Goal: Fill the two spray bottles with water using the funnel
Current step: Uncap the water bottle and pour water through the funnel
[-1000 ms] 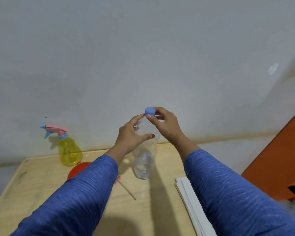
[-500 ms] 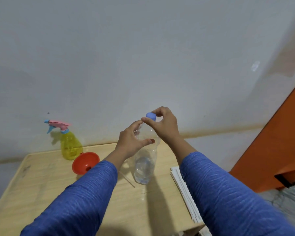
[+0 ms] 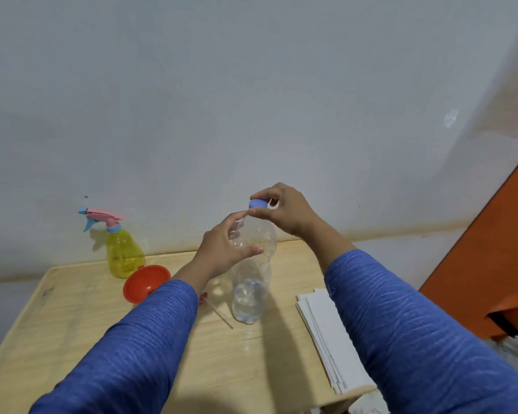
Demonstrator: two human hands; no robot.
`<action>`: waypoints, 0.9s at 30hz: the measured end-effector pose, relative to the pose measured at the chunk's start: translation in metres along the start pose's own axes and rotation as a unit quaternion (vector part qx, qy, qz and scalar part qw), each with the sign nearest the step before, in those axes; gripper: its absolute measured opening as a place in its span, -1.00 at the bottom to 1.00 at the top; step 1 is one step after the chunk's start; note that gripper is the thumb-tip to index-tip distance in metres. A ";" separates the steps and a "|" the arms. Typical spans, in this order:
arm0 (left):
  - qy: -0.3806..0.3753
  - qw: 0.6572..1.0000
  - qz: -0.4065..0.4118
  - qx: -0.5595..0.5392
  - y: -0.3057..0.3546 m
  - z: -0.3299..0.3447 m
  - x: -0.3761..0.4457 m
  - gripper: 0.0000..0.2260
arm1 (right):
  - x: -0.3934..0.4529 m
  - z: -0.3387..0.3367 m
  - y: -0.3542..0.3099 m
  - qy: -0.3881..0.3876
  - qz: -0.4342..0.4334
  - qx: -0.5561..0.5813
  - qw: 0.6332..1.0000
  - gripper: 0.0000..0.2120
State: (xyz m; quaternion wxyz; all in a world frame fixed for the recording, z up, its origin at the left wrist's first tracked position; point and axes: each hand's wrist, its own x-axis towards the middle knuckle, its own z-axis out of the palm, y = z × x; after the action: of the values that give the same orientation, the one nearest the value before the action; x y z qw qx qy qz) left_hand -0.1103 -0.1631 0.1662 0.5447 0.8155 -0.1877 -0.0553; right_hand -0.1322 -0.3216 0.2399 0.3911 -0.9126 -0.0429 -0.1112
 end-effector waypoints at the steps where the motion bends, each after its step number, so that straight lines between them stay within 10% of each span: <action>1: 0.000 1.000 -0.001 -0.001 0.000 0.000 0.000 -0.27 | -0.001 0.002 0.000 0.010 -0.004 0.007 1.000 -0.70; 9: 0.012 1.000 -0.003 -0.021 -0.003 0.001 -0.005 -0.25 | -0.002 -0.007 0.000 -0.063 -0.007 0.058 0.996 -0.54; 14: 0.000 1.000 -0.002 -0.016 -0.002 0.004 -0.003 -0.26 | -0.001 0.000 -0.002 0.021 -0.019 -0.018 0.999 -0.67; 20: 0.003 1.000 0.000 -0.017 -0.003 0.003 -0.003 -0.26 | 0.006 -0.014 -0.005 -0.113 -0.023 0.002 0.993 -0.59; 27: 0.003 1.000 0.003 -0.016 -0.005 0.002 -0.002 -0.24 | 0.007 -0.009 -0.001 -0.028 -0.063 -0.006 0.998 -0.71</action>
State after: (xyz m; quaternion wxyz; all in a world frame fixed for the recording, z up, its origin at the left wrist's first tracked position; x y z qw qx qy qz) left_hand -0.1114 -0.1622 0.1609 0.5584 0.8062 -0.1876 -0.0544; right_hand -0.1274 -0.3274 0.2481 0.3767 -0.9131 -0.1103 -0.1101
